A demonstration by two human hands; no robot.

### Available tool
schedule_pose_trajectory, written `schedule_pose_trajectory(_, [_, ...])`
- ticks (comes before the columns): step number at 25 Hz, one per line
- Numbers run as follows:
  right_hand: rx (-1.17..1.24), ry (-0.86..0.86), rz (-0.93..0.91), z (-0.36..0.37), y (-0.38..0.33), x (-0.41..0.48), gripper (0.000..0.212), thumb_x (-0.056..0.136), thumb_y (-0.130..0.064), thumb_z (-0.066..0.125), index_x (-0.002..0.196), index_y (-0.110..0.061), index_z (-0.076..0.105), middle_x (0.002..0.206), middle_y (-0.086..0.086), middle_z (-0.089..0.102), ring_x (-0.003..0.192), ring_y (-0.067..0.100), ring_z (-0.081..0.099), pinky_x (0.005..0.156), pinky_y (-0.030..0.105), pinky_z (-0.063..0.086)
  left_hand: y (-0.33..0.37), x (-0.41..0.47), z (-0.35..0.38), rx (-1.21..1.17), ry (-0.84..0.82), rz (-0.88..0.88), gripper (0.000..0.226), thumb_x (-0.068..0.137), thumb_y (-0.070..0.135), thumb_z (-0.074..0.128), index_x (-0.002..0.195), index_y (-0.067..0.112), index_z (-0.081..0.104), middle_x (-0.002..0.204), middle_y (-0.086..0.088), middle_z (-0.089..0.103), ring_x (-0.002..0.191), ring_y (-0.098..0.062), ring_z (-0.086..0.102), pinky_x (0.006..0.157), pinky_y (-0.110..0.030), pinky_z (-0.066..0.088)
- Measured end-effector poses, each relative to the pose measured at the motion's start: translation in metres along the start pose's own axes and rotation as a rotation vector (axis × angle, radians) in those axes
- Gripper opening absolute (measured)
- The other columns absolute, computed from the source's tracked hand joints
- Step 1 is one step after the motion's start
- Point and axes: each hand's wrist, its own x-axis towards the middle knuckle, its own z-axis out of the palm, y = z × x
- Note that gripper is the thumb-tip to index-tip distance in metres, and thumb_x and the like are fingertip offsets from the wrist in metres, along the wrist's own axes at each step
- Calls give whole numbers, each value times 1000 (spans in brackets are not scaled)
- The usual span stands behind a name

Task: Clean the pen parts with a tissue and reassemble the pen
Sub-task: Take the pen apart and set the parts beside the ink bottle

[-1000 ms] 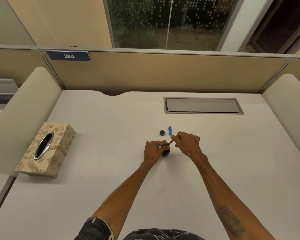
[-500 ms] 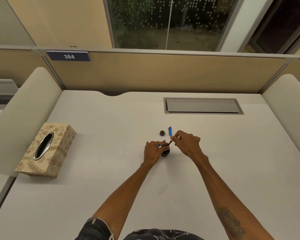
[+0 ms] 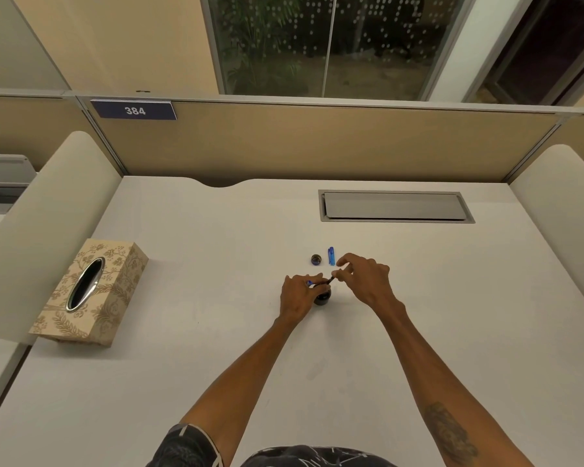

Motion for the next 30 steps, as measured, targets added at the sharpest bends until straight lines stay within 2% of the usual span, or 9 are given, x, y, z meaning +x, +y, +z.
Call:
schedule_pose_trajectory(3, [-39,5,-21,-3,1,2,14,94,-27,56,101,-26,69,96,-5,74,91,19,64,83,37,34,1,-1,0,7,5,5,22,84,28,75,104,19,79,118,-4,74,107,-22,66,109,-46,40])
schedule_pose_trajectory(7, [69,-10,27,6,2,1,13,95,-28,53,94,-27,66,93,-3,74,91,20,66,82,37,40,1,-1,0,-16,4,5,23,84,27,74,105,18,79,120,-4,73,111,-20,66,114,-47,35])
schedule_pose_trajectory(10, [199,3,57,15,2,-3,12,96,-28,53,97,-21,63,100,1,72,94,24,65,85,38,49,1,-2,0,-7,-12,1,24,86,29,73,107,18,78,122,-4,72,113,-22,65,118,-48,30])
schedule_pose_trajectory(13, [220,22,52,16,0,-4,17,97,-26,54,103,-14,65,103,4,72,94,24,66,83,35,51,3,-5,-1,-45,-34,-6,26,86,25,73,110,15,77,122,-7,72,117,-24,63,112,-33,37])
schedule_pose_trajectory(16, [187,44,32,15,1,-6,16,97,-28,53,101,-17,64,101,3,73,94,26,67,84,41,53,0,-8,-5,-141,-62,-17,34,84,27,76,116,15,75,125,-7,70,121,-18,62,104,-22,41])
schedule_pose_trajectory(21, [136,118,-18,10,1,-12,14,94,-32,53,96,-21,62,93,-1,76,92,26,68,82,41,52,-12,-13,-12,-255,67,-39,34,93,30,67,123,16,70,126,0,69,115,-4,62,90,-4,41])
schedule_pose_trajectory(26, [100,163,-56,8,0,-18,13,95,-33,54,95,-22,61,87,1,76,87,27,70,79,43,53,-22,-15,-12,-302,184,-110,31,94,32,65,120,17,73,117,4,72,111,-9,63,97,-20,44])
schedule_pose_trajectory(28, [101,180,-71,7,-1,-20,12,95,-33,54,95,-23,60,84,1,76,84,27,71,79,43,53,-25,-15,-11,-308,222,-156,15,92,37,64,99,28,75,92,6,68,89,-9,61,86,-24,44])
schedule_pose_trajectory(30, [86,199,-89,6,-2,-22,12,95,-33,54,95,-22,60,82,1,76,81,27,71,78,43,53,-29,-14,-9,-303,238,-170,16,89,40,62,76,32,56,77,7,53,74,-11,46,75,-28,37])
